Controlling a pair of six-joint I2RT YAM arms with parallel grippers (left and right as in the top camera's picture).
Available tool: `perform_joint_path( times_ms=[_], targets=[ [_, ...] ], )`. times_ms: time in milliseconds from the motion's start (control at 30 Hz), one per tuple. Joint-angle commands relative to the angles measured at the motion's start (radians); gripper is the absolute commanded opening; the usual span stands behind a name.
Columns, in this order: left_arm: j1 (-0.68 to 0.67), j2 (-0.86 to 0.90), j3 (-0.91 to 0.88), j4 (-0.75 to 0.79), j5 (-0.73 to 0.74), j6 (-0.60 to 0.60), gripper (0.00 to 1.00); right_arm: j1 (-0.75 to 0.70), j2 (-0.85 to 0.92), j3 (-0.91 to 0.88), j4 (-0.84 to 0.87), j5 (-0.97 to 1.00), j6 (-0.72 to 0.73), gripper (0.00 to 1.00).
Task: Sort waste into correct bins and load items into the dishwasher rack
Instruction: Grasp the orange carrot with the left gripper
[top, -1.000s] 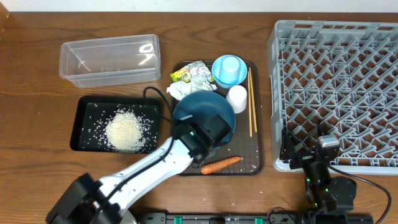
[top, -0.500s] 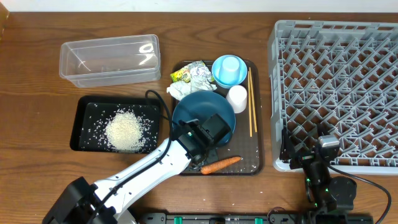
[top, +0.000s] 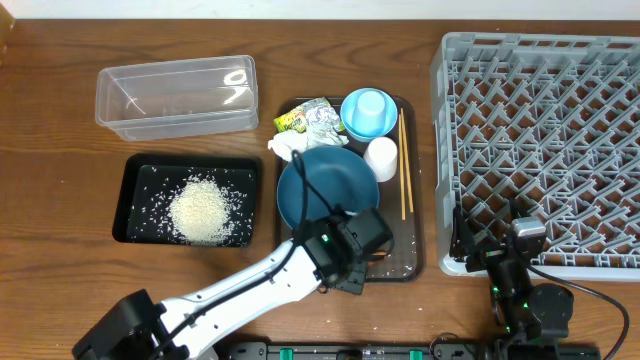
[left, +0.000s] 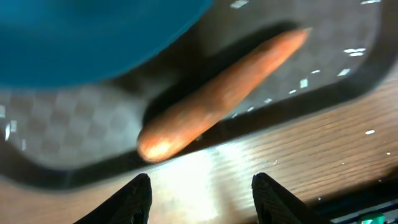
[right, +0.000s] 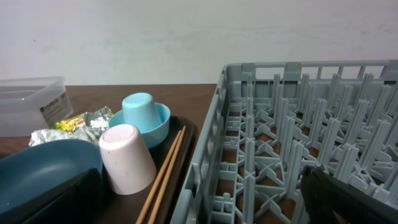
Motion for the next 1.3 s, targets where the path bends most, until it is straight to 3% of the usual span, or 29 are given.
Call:
perform_joint_path(
  times_ms=[0, 433, 667, 800, 1267],
  targets=[
    [-0.026, 0.000, 0.007, 0.035, -0.050, 0.187, 0.55, -0.006, 0.000, -0.001, -0.004, 0.002, -0.006, 0.99],
    [-0.041, 0.002, -0.008, 0.108, -0.050, 0.471, 0.54, -0.006, 0.000, -0.001, -0.004, 0.002, -0.006, 0.99],
    [-0.041, 0.025, -0.016, 0.108, -0.050, 0.529, 0.55, -0.006, 0.000, -0.001, -0.004, 0.002, -0.006, 0.99],
    [-0.041, 0.066, -0.017, 0.109, -0.050, 0.565, 0.62, -0.006, 0.000, -0.001, -0.004, 0.002, -0.006, 0.99],
    [-0.041, 0.171, -0.017, 0.163, -0.065, 0.663, 0.62, -0.006, 0.000, -0.001, -0.004, 0.002, -0.006, 0.99]
  ],
)
